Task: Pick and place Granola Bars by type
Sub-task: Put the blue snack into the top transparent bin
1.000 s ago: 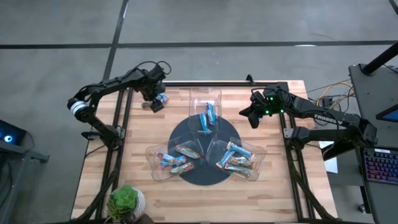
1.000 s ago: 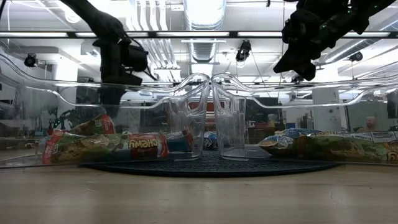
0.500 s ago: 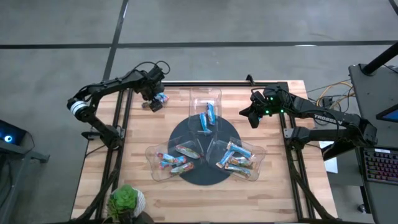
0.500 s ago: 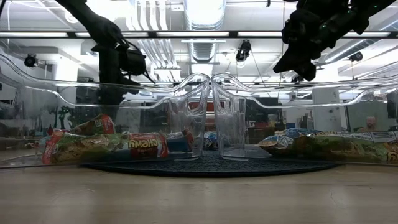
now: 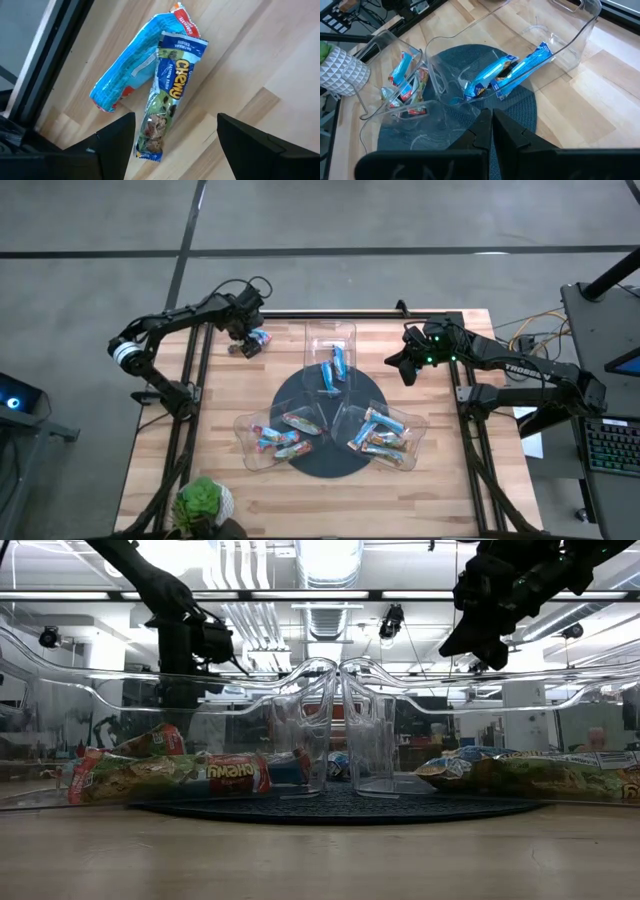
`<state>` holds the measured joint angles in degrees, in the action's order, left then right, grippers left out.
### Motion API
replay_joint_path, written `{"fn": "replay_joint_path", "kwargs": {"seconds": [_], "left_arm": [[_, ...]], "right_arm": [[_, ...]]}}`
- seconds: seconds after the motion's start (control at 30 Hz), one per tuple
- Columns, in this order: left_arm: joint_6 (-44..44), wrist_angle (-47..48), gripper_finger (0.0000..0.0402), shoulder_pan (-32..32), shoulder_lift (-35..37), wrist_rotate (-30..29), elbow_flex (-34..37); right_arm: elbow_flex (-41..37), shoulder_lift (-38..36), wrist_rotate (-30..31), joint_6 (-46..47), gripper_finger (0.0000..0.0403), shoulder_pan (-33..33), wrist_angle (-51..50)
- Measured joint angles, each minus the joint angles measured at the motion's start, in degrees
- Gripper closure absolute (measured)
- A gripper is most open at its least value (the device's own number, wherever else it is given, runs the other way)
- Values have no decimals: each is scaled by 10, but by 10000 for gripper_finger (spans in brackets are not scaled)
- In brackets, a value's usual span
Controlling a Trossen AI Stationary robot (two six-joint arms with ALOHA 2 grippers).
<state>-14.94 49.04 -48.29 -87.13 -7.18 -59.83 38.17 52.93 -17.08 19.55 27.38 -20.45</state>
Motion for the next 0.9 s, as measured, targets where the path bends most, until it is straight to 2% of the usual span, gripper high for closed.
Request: {"fn": "replay_joint_path", "kwargs": {"seconds": [0.23, 0.47, 0.63, 0.9], "left_arm": [[47, 18, 141, 4, 0, -3, -10], [75, 79, 141, 11, -1, -29, -6], [95, 57, 141, 11, -1, -33, 6], [75, 44, 141, 11, -1, -37, 23]], "right_arm": [[0, 0, 0, 1, 394, 0, 0], [0, 0, 0, 4, 394, 0, 1], [0, 0, 0, 2, 394, 0, 1], [0, 0, 0, 4, 394, 0, 2]]}}
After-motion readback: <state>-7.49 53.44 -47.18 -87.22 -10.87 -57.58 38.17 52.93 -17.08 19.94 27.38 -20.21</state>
